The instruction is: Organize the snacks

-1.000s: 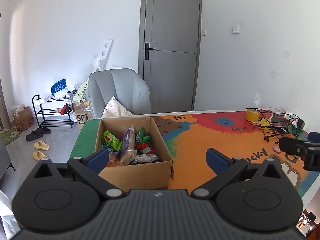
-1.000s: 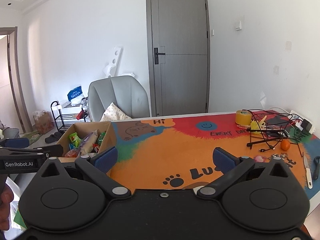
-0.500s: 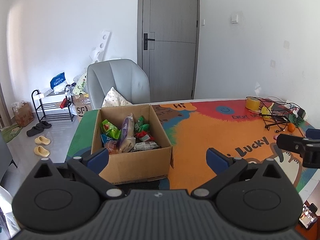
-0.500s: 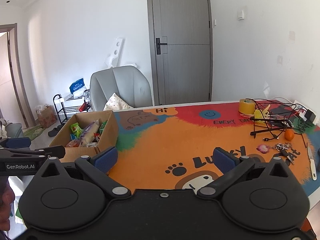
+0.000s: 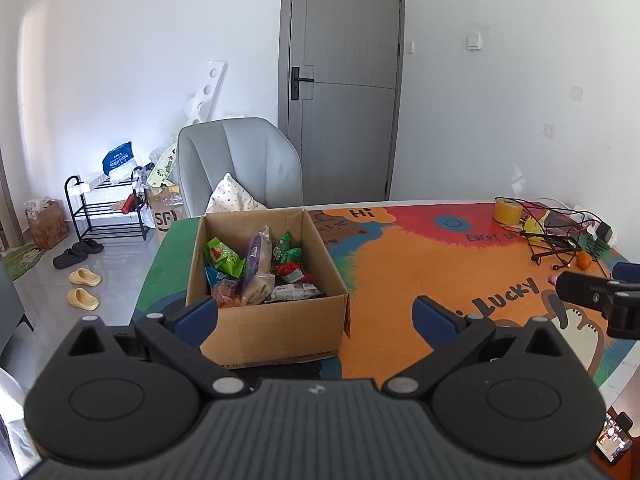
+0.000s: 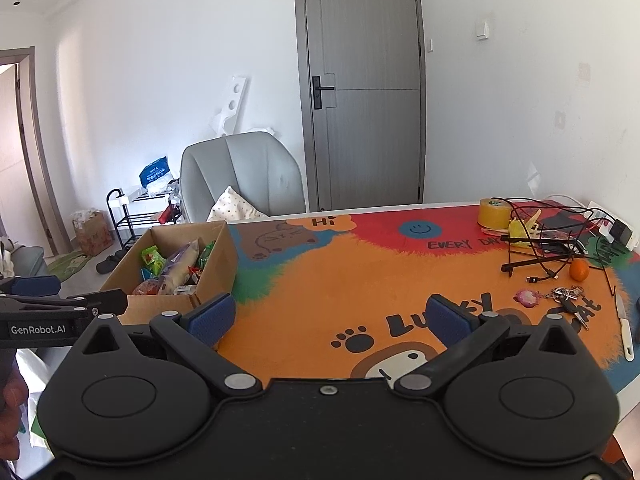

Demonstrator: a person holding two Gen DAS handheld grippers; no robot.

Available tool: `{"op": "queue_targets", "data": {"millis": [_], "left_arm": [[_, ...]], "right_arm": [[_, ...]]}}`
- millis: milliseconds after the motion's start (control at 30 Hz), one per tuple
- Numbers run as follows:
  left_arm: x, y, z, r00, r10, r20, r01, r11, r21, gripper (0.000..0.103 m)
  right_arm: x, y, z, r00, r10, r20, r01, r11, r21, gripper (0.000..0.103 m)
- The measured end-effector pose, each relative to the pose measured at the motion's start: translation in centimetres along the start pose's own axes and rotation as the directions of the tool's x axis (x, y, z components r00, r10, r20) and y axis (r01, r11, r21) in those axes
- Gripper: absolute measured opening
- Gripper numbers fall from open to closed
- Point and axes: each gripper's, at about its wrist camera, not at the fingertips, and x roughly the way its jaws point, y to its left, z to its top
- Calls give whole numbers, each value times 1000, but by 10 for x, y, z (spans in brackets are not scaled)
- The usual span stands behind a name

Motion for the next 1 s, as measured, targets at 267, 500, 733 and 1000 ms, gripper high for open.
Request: {"op": "queue_targets", "data": {"millis": [267, 500, 733, 1000], "left_arm": [[0, 2, 1, 1000, 10, 3, -10, 1000, -3, 103], [3, -1, -1, 1000, 19, -5, -19, 1000, 7, 103], [1, 1, 0, 1000, 15, -2, -15, 1000, 0, 103], [1, 0, 0, 1000, 18, 1, -18, 1000, 9, 103]], "right_arm": [[1, 1, -1, 1000, -4, 1, 4, 1000, -4, 103], [3, 0, -3, 1000, -16, -5, 16, 1000, -8, 103], [4, -1, -5, 999, -31, -13, 31, 999, -11, 103], [7, -5, -5, 998, -54, -20, 54, 999, 0, 103]]}}
